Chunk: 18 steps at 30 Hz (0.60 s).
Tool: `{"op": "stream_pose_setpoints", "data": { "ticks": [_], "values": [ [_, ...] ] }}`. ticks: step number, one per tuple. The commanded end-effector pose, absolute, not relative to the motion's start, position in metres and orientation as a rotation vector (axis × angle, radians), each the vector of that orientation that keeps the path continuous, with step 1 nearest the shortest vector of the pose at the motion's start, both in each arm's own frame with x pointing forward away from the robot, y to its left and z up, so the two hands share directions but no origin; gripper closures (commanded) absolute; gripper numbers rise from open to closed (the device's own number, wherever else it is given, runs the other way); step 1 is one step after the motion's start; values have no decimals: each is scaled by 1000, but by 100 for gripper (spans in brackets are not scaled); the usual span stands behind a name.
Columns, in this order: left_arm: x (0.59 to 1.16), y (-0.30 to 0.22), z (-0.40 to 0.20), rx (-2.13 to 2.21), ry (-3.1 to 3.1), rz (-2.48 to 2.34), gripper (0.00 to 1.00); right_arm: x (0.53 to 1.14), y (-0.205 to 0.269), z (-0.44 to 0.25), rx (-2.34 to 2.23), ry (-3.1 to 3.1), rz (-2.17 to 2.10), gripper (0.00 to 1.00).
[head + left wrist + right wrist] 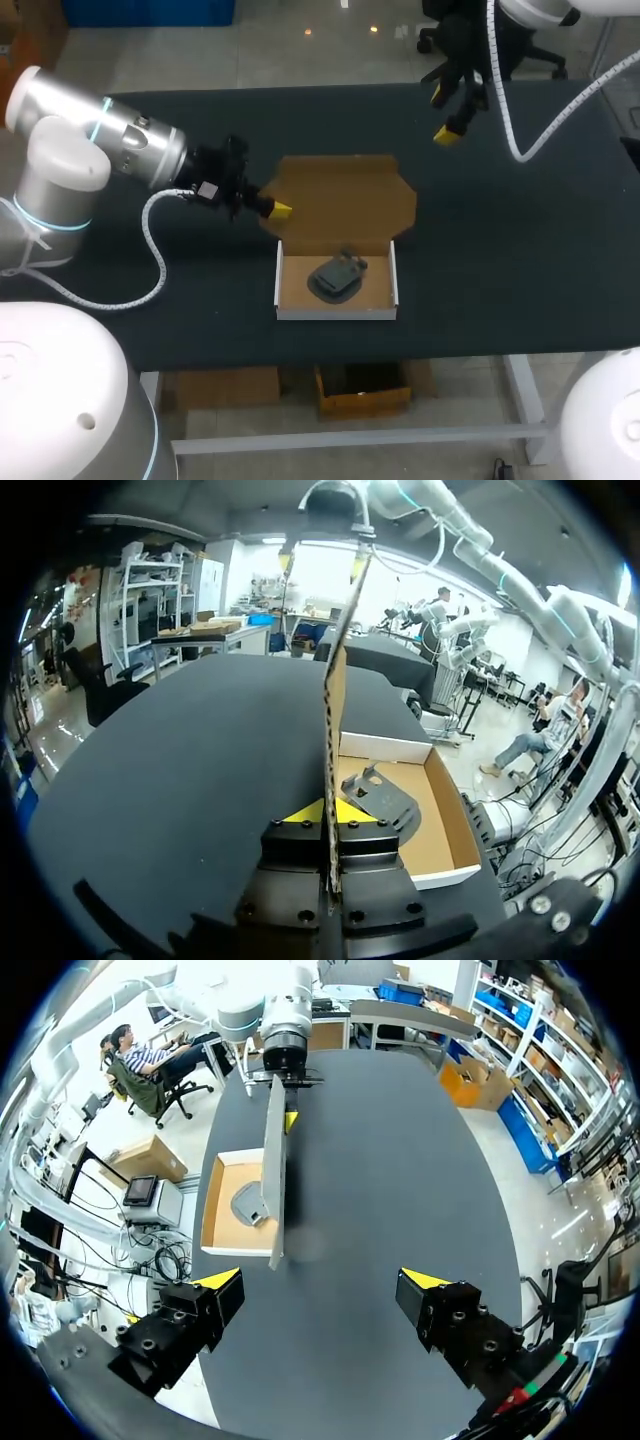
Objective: Assemble the packaging by folding the flat box into shape, placing the metal phone stand inside, and closing the box properly
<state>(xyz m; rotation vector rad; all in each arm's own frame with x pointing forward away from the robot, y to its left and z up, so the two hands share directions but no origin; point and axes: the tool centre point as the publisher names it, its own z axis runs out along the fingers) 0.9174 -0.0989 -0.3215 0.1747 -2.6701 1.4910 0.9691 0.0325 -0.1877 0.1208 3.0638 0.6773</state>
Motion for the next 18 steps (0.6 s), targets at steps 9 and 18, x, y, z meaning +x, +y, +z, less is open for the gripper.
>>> {"op": "stream_pose_setpoints", "data": {
  "ticks": [9,18],
  "values": [
    [907,-101,-323,153,-2758,1534,100,970,39,-184,99,3073,678,0],
    [906,-103,-322,131,-2791,1530,100,970,44,-183,100,3072,677,0]
  ]
}}
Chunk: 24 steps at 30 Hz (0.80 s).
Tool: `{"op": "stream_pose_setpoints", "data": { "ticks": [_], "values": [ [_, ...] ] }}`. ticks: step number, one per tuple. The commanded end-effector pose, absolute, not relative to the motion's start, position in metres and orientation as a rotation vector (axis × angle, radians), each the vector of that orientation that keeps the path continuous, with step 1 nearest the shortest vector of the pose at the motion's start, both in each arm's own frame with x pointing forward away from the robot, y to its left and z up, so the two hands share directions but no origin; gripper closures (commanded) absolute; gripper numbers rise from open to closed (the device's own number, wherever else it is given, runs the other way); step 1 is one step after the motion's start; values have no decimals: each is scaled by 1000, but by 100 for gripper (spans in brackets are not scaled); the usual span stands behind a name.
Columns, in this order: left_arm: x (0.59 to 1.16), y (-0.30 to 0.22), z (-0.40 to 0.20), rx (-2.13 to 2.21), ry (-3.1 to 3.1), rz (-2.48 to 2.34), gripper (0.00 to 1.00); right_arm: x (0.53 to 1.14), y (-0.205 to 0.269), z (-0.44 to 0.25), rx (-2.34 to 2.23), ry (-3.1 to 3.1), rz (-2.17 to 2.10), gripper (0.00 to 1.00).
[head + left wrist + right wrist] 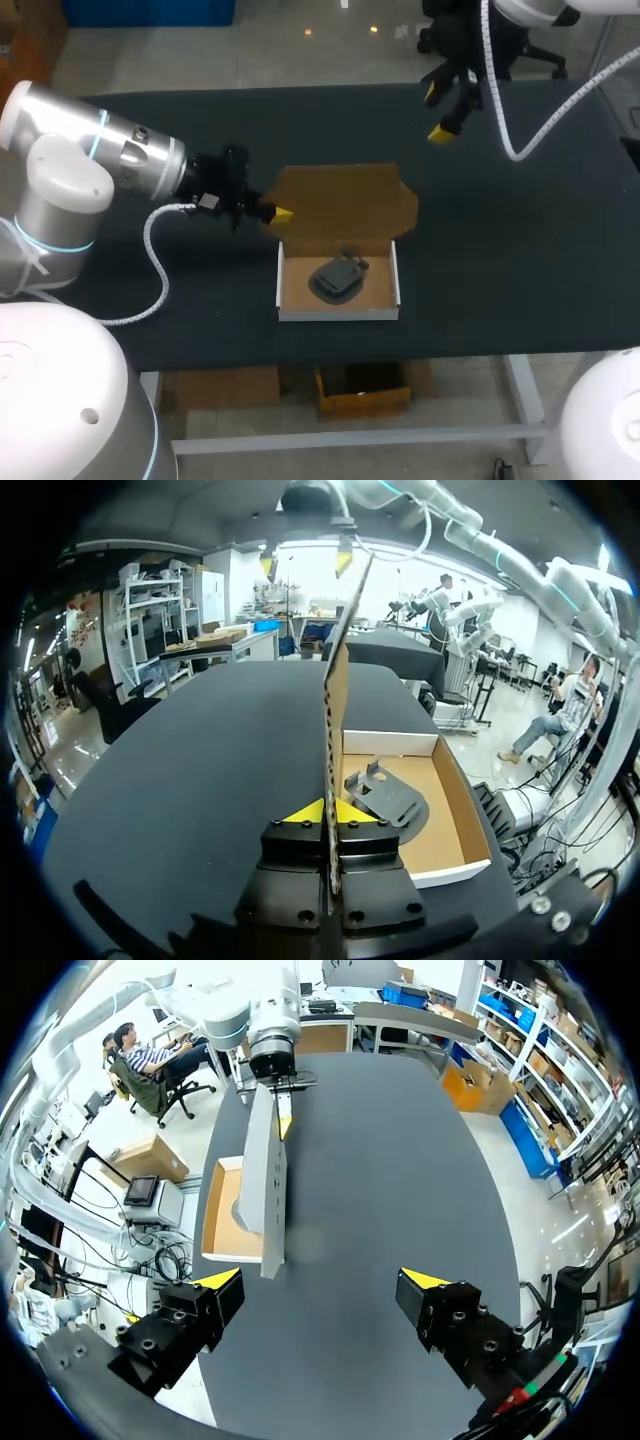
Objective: Assemble the packaging by folding the flat box into shape, placing the metal phone stand inside, and closing the box properly
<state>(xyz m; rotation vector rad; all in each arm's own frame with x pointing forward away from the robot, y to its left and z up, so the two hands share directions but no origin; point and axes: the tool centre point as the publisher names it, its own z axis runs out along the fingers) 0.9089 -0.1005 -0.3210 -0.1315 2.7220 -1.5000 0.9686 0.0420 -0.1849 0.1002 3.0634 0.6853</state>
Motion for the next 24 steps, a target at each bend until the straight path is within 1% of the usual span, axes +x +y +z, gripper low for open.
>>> {"op": "stream_pose_setpoints", "data": {
  "ticks": [1,24],
  "values": [
    [905,-103,-322,-119,2710,-1481,100,970,45,-182,101,3072,675,0],
    [899,-104,-322,-43,2673,-1466,100,968,46,-177,154,3068,657,0]
  ]
}}
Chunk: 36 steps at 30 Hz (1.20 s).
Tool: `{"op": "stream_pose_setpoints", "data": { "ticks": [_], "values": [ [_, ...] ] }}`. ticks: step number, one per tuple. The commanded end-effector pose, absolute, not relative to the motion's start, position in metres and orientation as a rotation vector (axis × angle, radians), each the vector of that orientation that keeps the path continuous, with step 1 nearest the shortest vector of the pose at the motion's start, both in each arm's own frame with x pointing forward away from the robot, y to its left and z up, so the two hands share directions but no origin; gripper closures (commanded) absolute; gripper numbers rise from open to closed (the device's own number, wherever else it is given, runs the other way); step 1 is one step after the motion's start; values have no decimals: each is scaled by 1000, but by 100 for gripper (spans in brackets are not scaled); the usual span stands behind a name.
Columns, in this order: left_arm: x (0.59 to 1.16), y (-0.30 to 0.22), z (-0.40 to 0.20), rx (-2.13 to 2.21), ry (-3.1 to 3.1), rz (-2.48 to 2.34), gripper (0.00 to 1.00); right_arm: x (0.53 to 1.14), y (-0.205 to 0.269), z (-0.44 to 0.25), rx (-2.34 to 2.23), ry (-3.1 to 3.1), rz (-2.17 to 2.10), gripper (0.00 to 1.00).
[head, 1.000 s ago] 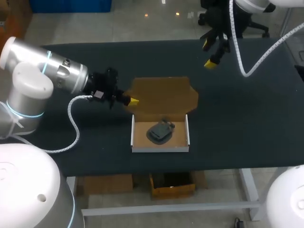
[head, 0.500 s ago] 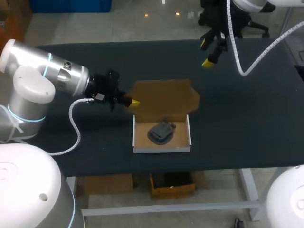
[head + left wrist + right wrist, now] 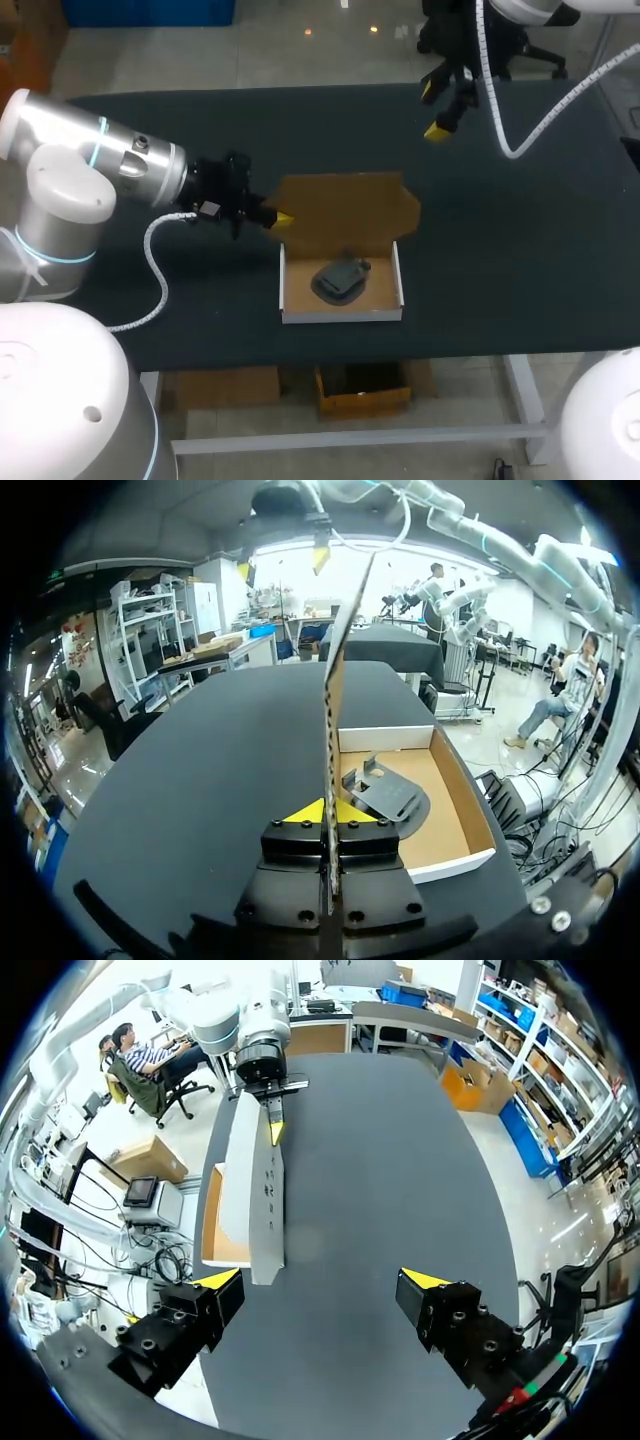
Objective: Assemble the packaging by folding the flat box into shape, placing the metal phone stand inside, and closing the box properly
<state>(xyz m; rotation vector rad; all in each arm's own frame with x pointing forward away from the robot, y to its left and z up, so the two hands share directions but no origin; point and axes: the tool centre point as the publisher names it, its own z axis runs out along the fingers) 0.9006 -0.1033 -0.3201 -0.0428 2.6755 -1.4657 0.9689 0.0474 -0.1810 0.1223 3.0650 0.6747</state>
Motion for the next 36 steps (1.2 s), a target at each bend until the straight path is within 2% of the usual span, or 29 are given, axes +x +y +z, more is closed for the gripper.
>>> {"op": "stream_pose_setpoints", "data": {
  "ticks": [1,14,36],
  "values": [
    [899,-104,-322,-43,2673,-1466,100,968,44,-175,165,3061,652,0],
    [899,-104,-322,-43,2673,-1466,100,968,44,-175,165,3061,652,0],
    [899,-104,-322,-43,2673,-1466,100,997,119,-176,7,3157,318,0]
  ]
}}
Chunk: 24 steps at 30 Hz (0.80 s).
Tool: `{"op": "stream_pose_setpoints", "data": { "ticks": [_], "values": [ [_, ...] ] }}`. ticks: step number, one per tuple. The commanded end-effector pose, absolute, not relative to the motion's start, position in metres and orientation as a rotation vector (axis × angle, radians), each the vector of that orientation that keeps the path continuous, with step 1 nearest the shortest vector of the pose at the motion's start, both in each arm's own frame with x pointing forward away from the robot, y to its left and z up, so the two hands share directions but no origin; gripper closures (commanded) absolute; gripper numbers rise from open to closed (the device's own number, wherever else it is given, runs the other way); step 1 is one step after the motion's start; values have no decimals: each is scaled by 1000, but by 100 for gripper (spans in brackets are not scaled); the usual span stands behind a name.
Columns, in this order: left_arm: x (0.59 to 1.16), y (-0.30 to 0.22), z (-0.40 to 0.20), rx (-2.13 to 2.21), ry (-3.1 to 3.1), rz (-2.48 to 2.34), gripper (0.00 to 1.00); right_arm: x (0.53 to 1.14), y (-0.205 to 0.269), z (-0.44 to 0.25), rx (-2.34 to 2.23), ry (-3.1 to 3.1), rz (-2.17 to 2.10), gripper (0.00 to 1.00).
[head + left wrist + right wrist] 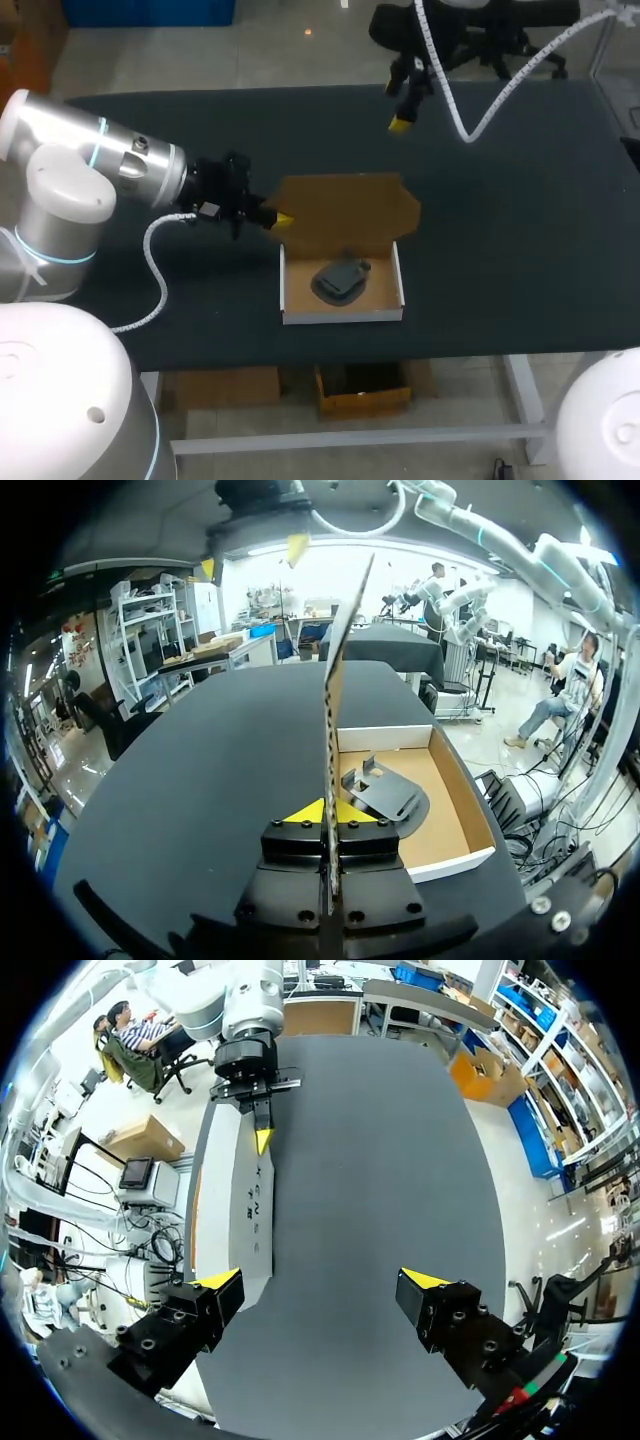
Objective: Assemble the packaging by folding the flat box into shape, placing the metal phone stand inside, and closing the box properly
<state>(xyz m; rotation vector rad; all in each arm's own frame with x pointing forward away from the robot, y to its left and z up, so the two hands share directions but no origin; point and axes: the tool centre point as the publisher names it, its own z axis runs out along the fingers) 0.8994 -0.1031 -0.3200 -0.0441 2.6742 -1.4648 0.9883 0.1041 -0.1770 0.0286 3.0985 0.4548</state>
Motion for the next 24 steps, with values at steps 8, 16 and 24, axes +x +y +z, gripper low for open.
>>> {"op": "stream_pose_setpoints", "data": {
  "ticks": [8,16,24],
  "values": [
    [899,-104,-322,-43,2673,-1466,100,996,143,-182,-32,3181,256,25],
    [899,-104,-322,-43,2673,-1466,100,986,156,-188,-67,3176,205,51],
    [899,-104,-322,-43,2673,-1466,100,967,165,-199,-92,3174,150,51]
  ]
}}
